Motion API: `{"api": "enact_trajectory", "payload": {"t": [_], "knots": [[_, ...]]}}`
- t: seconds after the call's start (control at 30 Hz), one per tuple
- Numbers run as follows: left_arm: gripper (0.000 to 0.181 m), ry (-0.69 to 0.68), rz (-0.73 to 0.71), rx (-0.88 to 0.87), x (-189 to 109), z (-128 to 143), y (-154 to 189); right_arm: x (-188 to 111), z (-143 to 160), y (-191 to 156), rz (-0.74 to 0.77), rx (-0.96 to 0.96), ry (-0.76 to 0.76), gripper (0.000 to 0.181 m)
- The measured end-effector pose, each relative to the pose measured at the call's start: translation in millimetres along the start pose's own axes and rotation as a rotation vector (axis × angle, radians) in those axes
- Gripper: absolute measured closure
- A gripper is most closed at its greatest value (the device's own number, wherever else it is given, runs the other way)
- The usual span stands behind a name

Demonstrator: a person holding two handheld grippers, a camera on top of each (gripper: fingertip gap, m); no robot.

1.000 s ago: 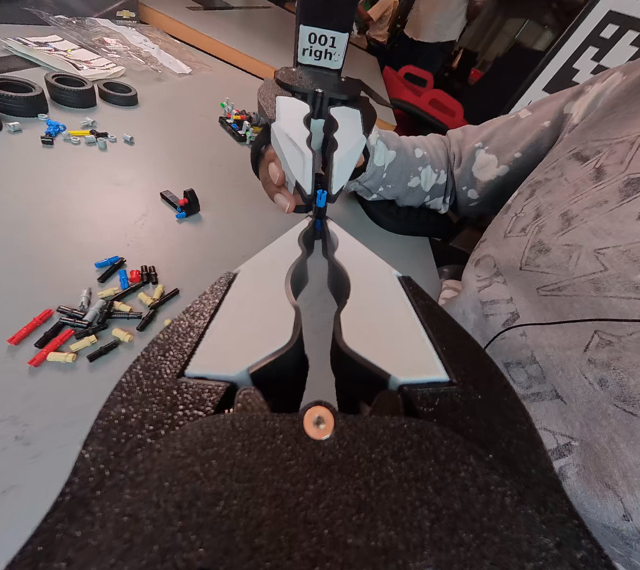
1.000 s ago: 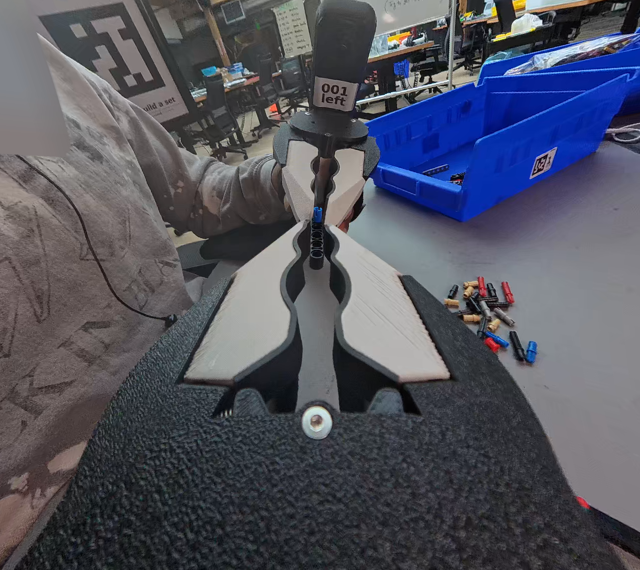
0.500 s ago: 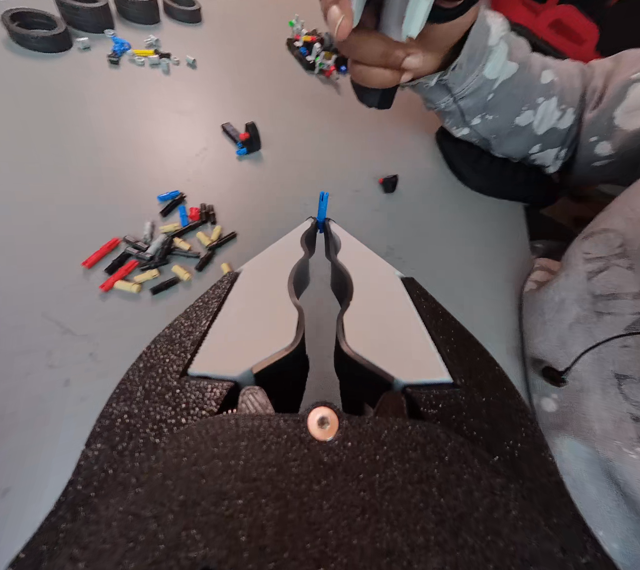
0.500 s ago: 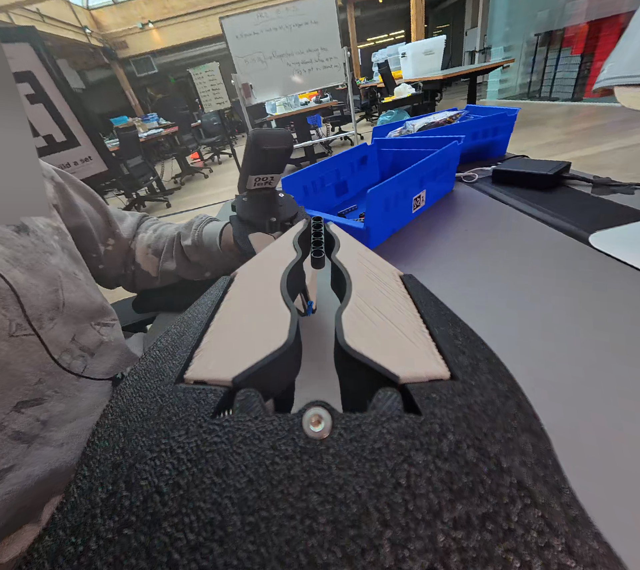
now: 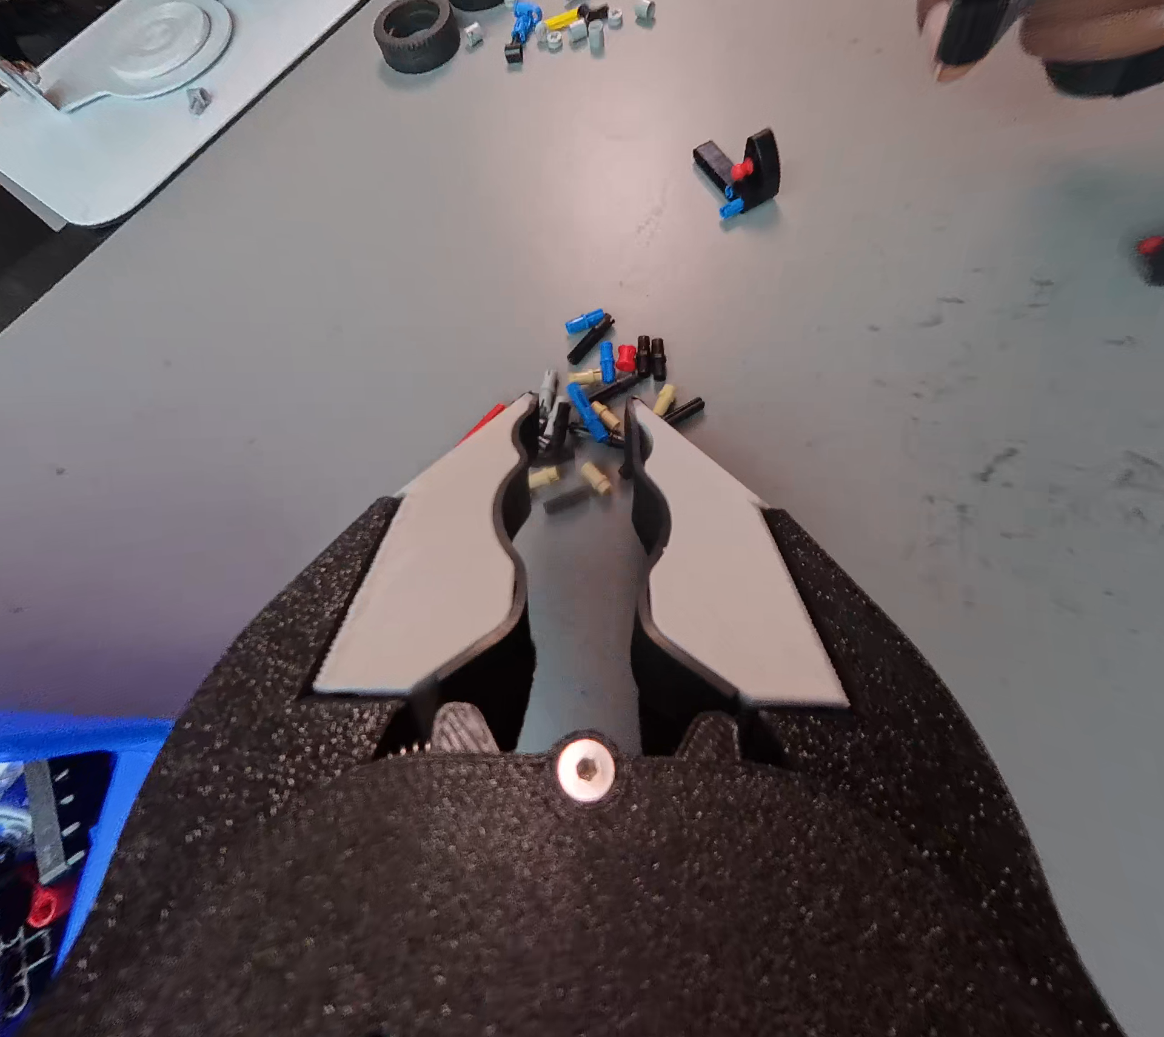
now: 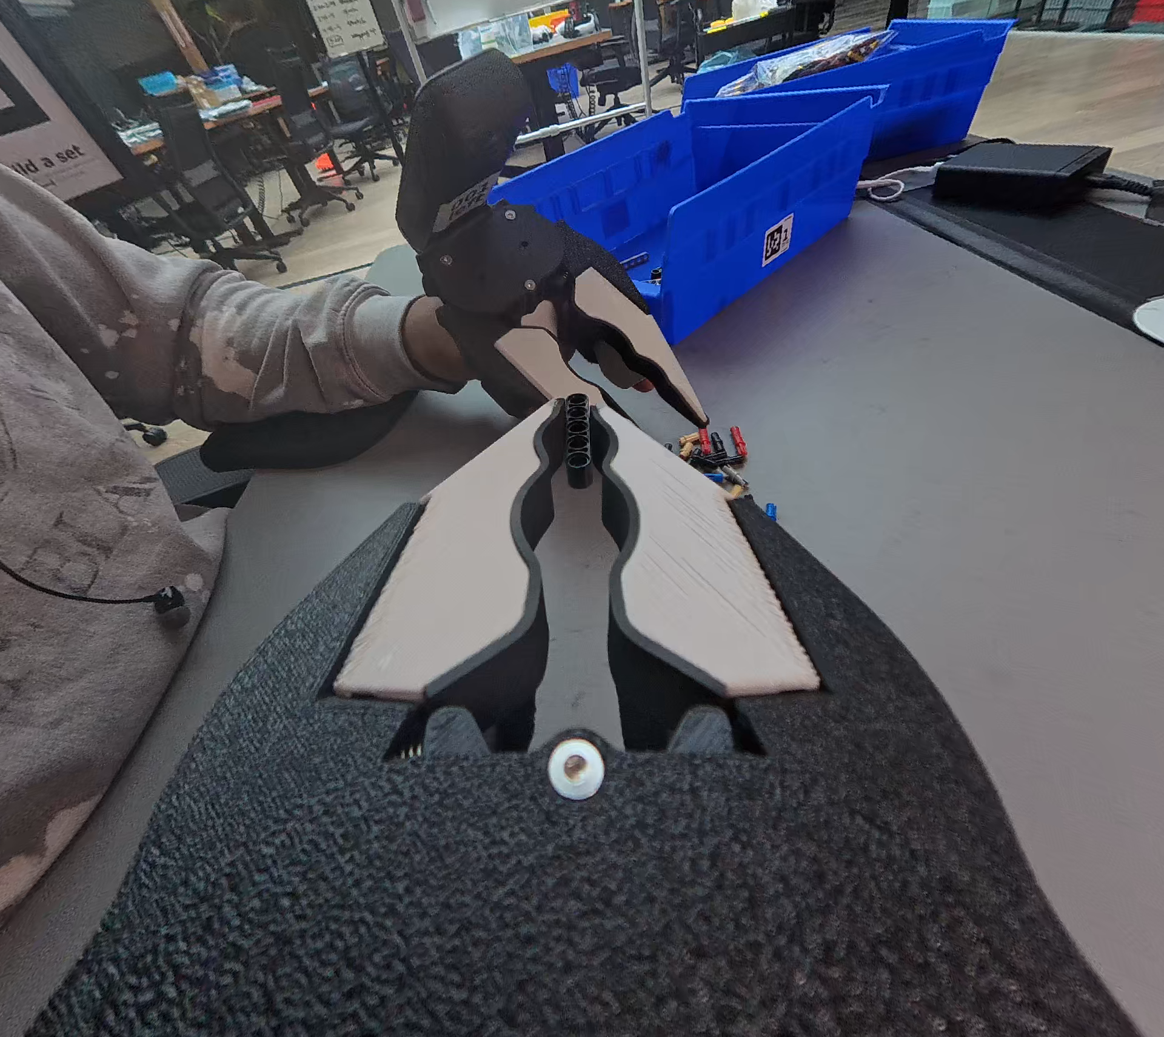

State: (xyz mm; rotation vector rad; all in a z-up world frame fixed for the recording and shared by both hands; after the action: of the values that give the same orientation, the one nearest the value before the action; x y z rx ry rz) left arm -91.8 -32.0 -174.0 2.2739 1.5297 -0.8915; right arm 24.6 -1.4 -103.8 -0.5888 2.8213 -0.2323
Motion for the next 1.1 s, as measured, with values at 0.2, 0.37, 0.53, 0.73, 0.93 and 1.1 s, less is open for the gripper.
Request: {"api": "enact_trajectory", "payload": {"t": [0.2,0.37,0.53,0.73,0.93,1.1], "knots": [[0.156,0.405,0.618,-0.350,-53,-46,38,3,-9,-22,-0.023,-0.207,0.051,0.174],[0.157,0.429,0.921,-0.533,-65,-50,52,11,-14,-46,0.090,-0.574,0.026,0.174],[0.171,0.431,1.003,-0.537,-70,-54,61,14,-15,-55,0.142,-0.731,-0.019,0.174],[0.175,0.480,0.848,-0.407,-81,-62,56,8,-27,-53,0.167,-0.711,-0.006,0.173],[0.175,0.407,0.045,-0.130,-124,-54,-25,-47,-39,-34,0.185,-0.525,-0.112,0.173],[0.173,0.041,-0.527,-0.109,-161,8,-110,-80,62,-46,0.057,-0.204,-0.589,0.158]]}}
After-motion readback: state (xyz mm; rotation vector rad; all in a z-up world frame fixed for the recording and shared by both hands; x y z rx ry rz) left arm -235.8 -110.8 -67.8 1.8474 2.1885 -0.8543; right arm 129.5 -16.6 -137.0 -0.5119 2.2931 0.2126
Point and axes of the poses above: each gripper's, where its closed fingertips meet, x out along the fingers, z out of its underside, y = z × x across the jaws, the point moved 4 cm from there along -x, back along the fingers, and after that the axes turned 3 degrees about -y, right-handed, at the moved point
